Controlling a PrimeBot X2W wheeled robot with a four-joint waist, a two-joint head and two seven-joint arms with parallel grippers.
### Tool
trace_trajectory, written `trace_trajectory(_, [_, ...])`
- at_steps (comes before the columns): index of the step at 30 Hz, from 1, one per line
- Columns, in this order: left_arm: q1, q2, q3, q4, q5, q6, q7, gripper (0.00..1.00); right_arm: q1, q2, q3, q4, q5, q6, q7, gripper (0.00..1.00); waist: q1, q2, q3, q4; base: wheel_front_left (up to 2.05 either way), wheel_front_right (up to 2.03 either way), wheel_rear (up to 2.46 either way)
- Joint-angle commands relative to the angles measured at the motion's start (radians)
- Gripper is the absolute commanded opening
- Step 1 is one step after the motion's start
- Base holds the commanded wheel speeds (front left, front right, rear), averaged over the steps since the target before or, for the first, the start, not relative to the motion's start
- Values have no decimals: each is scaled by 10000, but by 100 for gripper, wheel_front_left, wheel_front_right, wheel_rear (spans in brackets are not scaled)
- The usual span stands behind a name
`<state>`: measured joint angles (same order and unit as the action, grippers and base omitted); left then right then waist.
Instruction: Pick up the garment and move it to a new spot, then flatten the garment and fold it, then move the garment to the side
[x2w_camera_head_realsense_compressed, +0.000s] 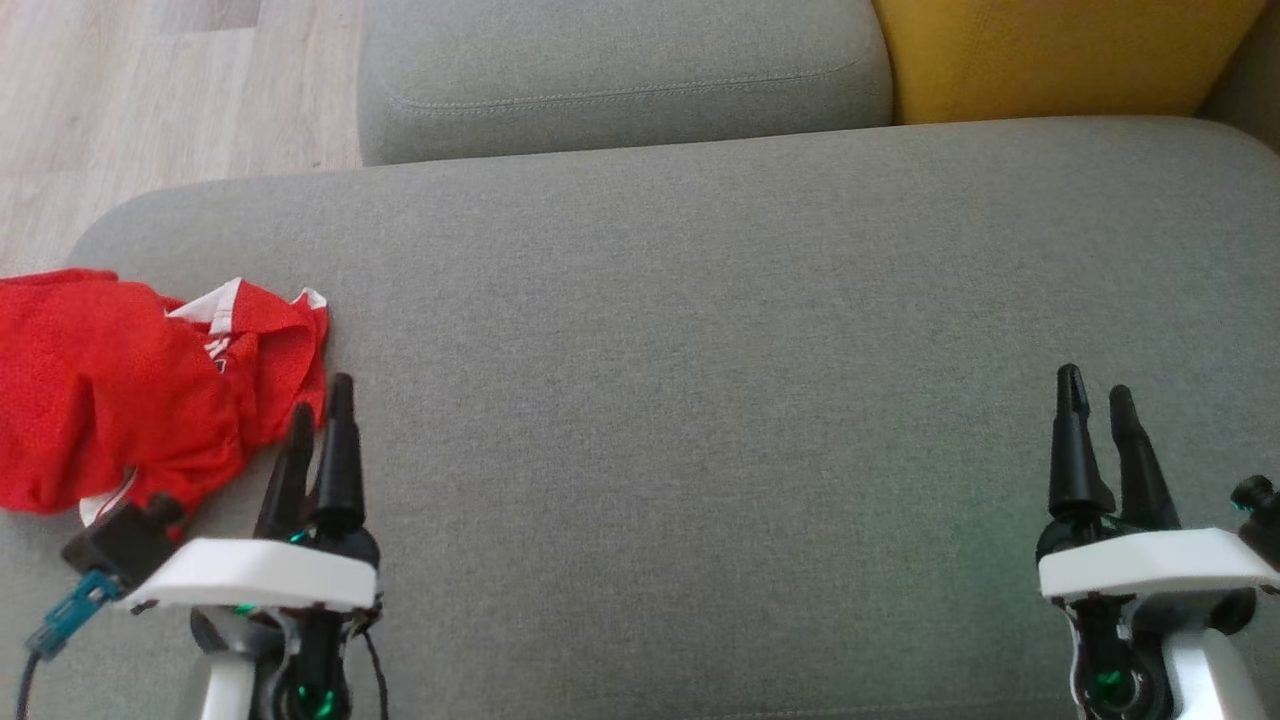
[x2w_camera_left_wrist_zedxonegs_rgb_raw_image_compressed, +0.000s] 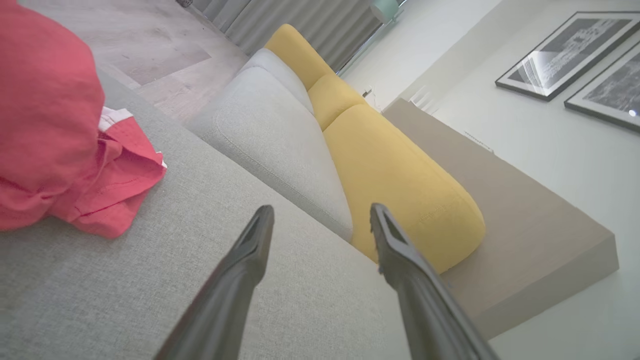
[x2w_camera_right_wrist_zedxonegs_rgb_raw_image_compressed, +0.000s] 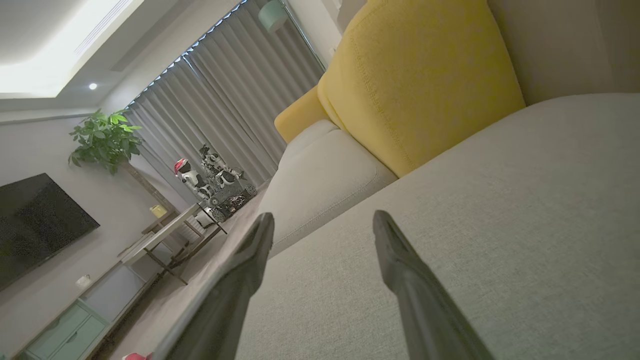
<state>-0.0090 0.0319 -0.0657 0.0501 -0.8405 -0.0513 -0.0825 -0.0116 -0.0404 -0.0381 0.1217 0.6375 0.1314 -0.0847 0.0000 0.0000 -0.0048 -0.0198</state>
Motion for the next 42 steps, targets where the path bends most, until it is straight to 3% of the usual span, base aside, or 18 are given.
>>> trace_trajectory(1, [-536,134,64,-464,320,50,-154,100,-526,-66,171,-381,-352,-4,-122,100,0,0,2,-4,0,0,0])
trace_trajectory(11, [-558,202,-648,-428,2631,458,-447,100,-539,-71,543,-362,-1999,-5,-417,100,0,0,-5,-39,0,0,0])
trace_trajectory(20, [-653,844,-1835,17,4473,1419,-710,100,-503,-77,757,-375,-3157,-5,-682,100,0,0,-19,-90,0,0,0])
trace_trajectory(35, [-1066,1579,-3450,472,6163,2803,-1150,100,-506,-86,660,-58,-5846,-6,-1125,100,0,0,-102,-103,0,0,0])
trace_trajectory(42, [-1181,1759,-3966,424,6767,3386,-1355,100,-529,-90,831,-183,-6511,-7,-1331,100,0,0,-133,-71,0,0,0])
